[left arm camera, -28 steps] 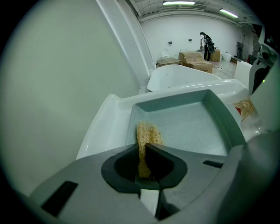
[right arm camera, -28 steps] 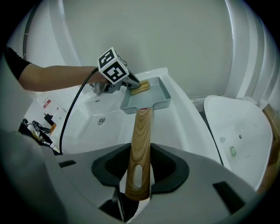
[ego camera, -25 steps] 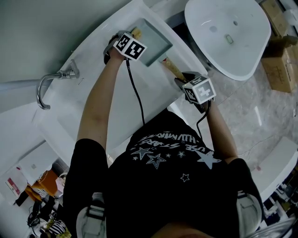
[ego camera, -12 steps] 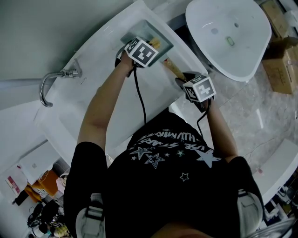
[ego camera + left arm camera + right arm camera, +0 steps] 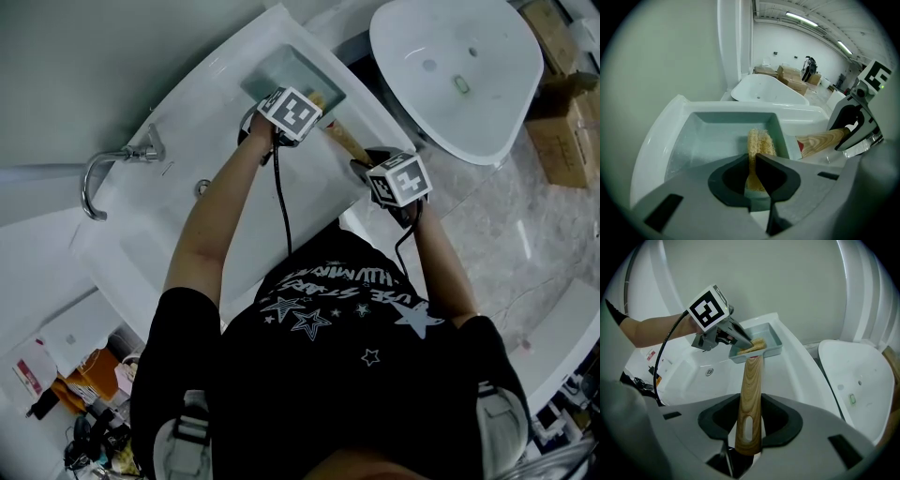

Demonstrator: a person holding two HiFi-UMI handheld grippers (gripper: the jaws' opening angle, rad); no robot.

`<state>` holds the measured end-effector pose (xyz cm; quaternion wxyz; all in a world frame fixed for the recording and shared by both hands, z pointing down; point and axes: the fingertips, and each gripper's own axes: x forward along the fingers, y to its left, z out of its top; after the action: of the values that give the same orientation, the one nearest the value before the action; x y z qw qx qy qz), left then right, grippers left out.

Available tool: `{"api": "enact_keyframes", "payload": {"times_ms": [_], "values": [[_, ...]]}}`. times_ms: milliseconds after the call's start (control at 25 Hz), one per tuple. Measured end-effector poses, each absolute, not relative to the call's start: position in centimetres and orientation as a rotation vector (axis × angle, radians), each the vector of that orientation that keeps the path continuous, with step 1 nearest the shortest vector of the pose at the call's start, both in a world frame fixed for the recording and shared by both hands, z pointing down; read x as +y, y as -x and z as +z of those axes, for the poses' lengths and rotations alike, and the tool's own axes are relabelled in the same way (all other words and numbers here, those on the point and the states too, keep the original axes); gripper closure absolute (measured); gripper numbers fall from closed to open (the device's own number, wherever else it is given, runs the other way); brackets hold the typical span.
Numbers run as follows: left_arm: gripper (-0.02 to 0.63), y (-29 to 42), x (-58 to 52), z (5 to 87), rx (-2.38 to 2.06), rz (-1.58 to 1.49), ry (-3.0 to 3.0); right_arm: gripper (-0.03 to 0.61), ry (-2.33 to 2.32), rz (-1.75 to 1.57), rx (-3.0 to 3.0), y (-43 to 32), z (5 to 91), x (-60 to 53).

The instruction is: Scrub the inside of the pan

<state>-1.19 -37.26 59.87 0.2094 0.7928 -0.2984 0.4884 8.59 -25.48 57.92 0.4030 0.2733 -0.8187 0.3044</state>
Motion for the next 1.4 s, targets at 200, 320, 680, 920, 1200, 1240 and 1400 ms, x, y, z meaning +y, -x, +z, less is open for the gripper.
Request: {"api": "enact_keyframes", "payload": {"times_ms": [200, 320, 680, 920, 1200, 1240, 1400], "values": [[0.563, 1.3, -37.7, 59.9, -0.839, 1.364, -2.206, 0.447, -0.68, 0.783, -2.069, -8.7, 57.9, -25.4], [0.563, 1.6, -38.1, 59.9, -0.85, 1.378, -2.211, 0.446, -0.669, 0.793, -2.066, -8.7, 57.8, -25.4], [0.563, 3.7, -41.5, 60.0, -0.989, 1.449, -2.241, 0.446, -0.67, 0.798, -2.056, -8.5, 58.0, -25.5], [0.563, 5.2, -43.4, 60.0, -1.038, 1.469, -2.209, 0.447, -0.668, 0.802, -2.054, -8.7, 57.9, -25.5], [0.563, 7.5, -45.8, 60.0, -1.069, 1.489, -2.136, 0.446, -0.661, 0.813, -2.055, -8.5, 57.8, -25.3], [0.563, 7.7, -46.1, 60.0, -1.074, 1.492, -2.126, 0.446, -0.659, 0.814, -2.055, -8.5, 57.8, -25.3], [0.563, 8.5, -46.8, 60.2, -1.084, 1.484, -2.102, 0.446, -0.653, 0.822, -2.055, -8.3, 58.0, -25.4]]}}
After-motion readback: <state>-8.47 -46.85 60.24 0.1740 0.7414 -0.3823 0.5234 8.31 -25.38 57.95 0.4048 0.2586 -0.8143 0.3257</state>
